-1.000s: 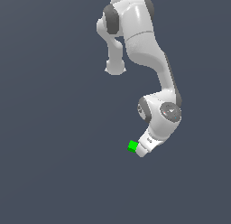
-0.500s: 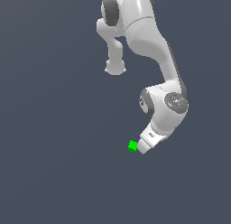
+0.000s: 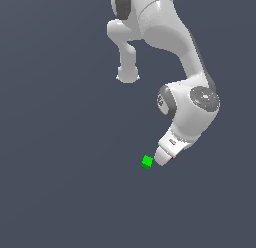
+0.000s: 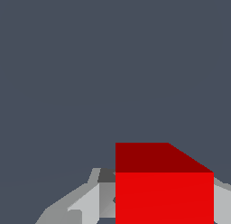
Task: Stack the red cube on top of the green cube.
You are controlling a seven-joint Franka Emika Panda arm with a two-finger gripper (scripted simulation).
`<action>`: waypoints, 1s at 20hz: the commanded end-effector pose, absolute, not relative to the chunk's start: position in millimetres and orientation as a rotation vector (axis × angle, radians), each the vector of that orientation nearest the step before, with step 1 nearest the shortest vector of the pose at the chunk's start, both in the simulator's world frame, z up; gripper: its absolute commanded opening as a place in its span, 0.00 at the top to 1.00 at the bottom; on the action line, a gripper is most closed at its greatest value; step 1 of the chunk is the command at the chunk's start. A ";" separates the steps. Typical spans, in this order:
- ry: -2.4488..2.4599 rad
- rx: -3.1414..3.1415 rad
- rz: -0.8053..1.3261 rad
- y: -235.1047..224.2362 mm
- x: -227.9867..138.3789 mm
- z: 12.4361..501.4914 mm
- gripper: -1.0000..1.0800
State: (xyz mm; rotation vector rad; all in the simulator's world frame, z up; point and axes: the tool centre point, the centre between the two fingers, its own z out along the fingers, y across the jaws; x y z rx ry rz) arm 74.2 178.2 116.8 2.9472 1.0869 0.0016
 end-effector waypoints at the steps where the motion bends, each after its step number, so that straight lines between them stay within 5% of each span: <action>1: 1.087 2.947 0.000 178.4 74.5 120.0 1.00; 20: 1.087 2.948 0.000 87.8 82.5 61.2 1.00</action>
